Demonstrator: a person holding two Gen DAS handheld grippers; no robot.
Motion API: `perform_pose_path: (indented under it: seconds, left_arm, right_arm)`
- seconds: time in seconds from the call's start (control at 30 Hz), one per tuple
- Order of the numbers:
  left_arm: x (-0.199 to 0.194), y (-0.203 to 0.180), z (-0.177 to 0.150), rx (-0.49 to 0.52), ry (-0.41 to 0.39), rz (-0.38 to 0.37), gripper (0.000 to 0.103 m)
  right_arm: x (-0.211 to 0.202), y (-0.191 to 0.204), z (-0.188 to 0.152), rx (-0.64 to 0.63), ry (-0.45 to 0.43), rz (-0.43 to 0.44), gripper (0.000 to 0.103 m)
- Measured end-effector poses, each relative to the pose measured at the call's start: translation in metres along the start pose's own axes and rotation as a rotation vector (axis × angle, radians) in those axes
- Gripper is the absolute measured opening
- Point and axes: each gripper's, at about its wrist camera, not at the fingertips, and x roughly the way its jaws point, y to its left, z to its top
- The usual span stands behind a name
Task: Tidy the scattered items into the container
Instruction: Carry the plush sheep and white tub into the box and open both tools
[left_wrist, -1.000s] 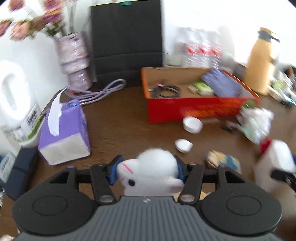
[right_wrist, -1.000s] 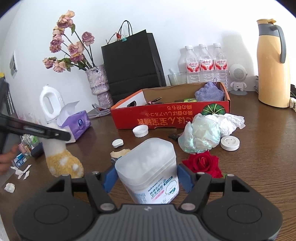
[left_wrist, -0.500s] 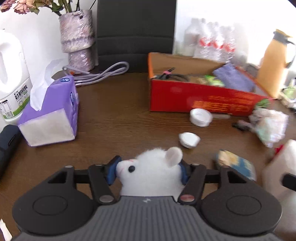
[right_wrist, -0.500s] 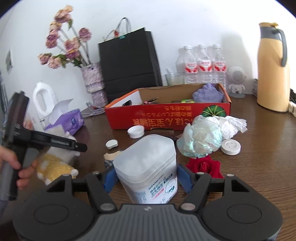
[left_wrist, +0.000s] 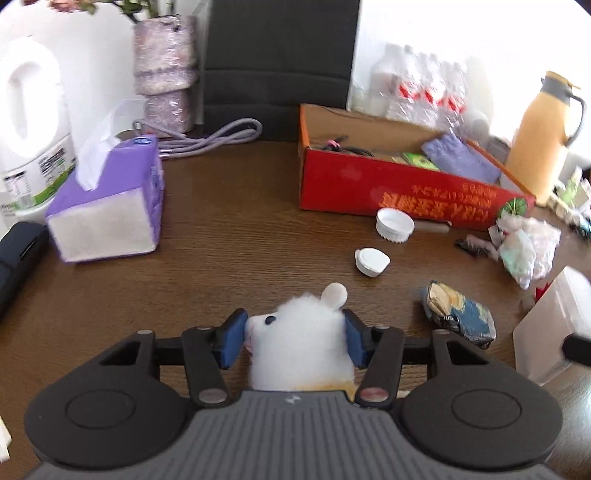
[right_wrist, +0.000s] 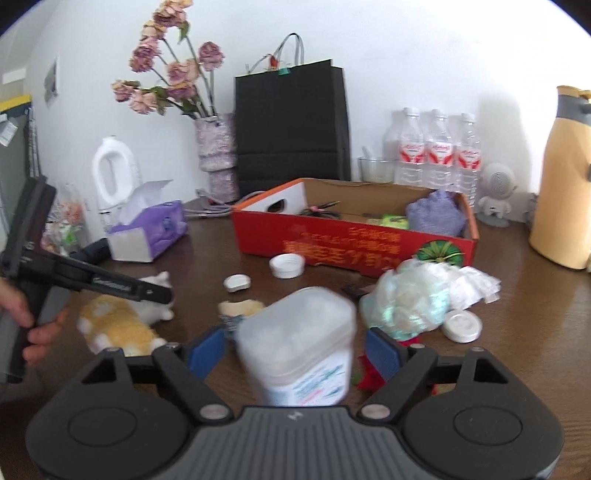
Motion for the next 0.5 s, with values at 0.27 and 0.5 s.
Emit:
perform_pose_path:
  seconds: [0.27,0.5]
  left_arm:
    - [-0.051,-0.005,-0.013,-0.054,-0.18,0.029,0.052]
    - [-0.077,-0.011,0.008,-0.063,-0.278,0.002,0.052]
  right_arm:
    - [0.009,0.012,0.005,0.011,-0.008,-0.043,0.047]
    - [-0.016,-0.004,0.026,0.054,-0.079,-0.03,0.046]
